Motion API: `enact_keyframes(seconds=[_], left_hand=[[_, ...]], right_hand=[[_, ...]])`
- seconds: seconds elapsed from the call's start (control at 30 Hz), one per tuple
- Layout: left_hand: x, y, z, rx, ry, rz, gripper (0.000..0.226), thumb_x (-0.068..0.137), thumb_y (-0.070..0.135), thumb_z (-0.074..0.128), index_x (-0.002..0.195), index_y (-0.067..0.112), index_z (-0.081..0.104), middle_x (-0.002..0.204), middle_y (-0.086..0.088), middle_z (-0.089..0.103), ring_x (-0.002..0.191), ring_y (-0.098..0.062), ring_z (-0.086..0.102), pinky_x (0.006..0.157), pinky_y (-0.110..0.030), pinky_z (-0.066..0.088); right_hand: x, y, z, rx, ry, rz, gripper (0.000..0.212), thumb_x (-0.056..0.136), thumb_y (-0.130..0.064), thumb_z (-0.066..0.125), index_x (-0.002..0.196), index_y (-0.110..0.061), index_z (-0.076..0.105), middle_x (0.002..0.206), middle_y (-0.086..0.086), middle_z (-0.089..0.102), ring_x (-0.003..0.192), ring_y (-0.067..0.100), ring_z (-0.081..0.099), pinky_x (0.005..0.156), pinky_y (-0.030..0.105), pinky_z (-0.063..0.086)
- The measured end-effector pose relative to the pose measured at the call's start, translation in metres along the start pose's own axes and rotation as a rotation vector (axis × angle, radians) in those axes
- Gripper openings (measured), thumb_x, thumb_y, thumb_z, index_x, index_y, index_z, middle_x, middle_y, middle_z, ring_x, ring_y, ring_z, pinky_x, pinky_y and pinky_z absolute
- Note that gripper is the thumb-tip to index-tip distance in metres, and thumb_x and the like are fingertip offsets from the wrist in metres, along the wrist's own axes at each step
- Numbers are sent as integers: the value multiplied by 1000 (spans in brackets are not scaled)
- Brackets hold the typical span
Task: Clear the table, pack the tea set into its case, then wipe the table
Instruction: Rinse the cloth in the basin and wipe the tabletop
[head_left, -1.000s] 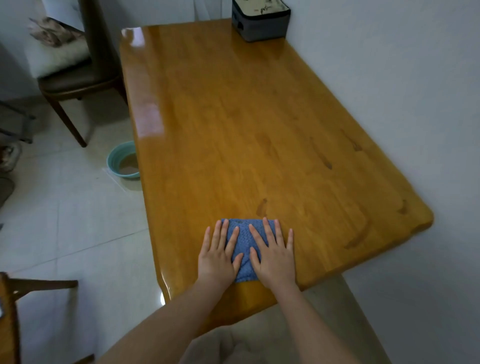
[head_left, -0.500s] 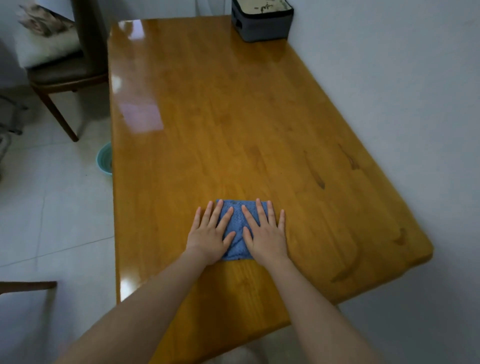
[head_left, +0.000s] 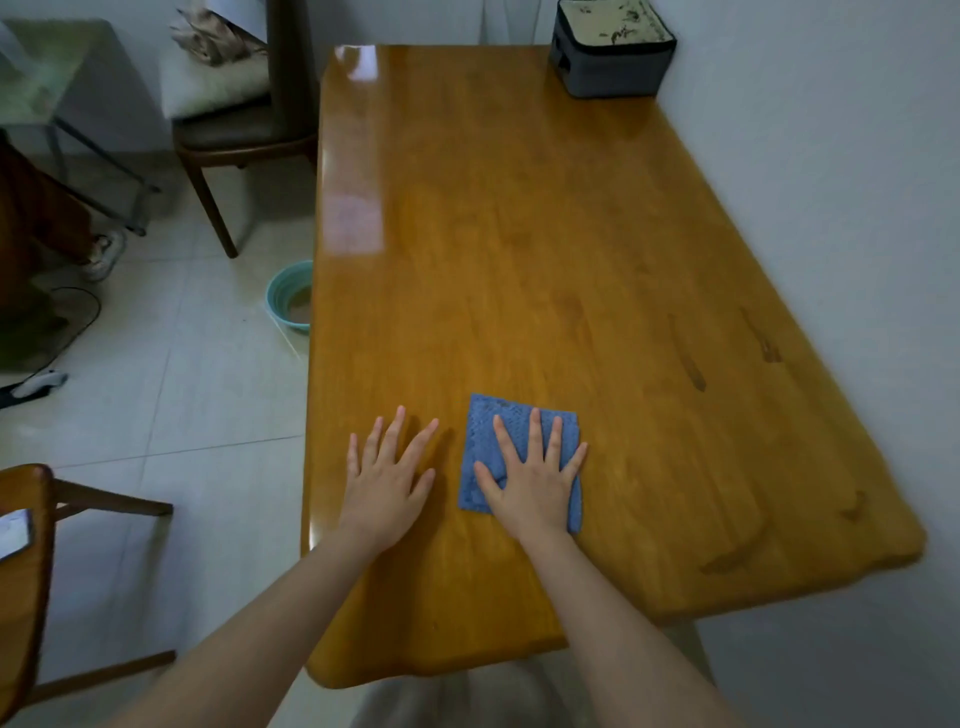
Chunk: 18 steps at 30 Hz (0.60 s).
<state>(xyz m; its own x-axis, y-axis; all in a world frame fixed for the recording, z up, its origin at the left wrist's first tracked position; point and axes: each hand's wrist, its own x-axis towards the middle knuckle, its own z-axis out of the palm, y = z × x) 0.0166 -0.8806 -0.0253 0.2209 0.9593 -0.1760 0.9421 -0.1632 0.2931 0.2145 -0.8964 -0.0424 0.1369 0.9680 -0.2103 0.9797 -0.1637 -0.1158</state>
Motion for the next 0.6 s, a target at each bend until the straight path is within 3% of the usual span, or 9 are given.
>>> enact_keyframes(seconds=[0.17, 0.4, 0.6], left_hand=[[-25, -28, -7, -1, 37, -40, 59, 92, 54, 11, 150, 46, 11, 162, 0, 9, 149, -26, 3, 117, -50, -2], [-57, -64, -11, -21, 43, -51, 59, 93, 56, 5, 150, 45, 16, 161, -4, 14, 149, -27, 6, 116, -52, -1], [-71, -77, -13, -51, 32, -35, 65, 90, 58, 4, 150, 41, 19, 162, -4, 12, 149, -26, 5, 118, -52, 0]], right_hand=[[-36, -52, 19, 49, 86, -94, 65, 90, -68, 28, 150, -46, 22, 159, 18, 19, 147, 44, 8, 112, 67, 7], [-88, -130, 37, 51, 69, -179, 69, 88, -73, 32, 150, -43, 25, 160, 14, 21, 147, 42, 11, 111, 65, 13], [-121, -135, 43, 84, 42, -234, 70, 88, -70, 36, 151, -44, 21, 160, 8, 22, 147, 37, 15, 110, 63, 12]])
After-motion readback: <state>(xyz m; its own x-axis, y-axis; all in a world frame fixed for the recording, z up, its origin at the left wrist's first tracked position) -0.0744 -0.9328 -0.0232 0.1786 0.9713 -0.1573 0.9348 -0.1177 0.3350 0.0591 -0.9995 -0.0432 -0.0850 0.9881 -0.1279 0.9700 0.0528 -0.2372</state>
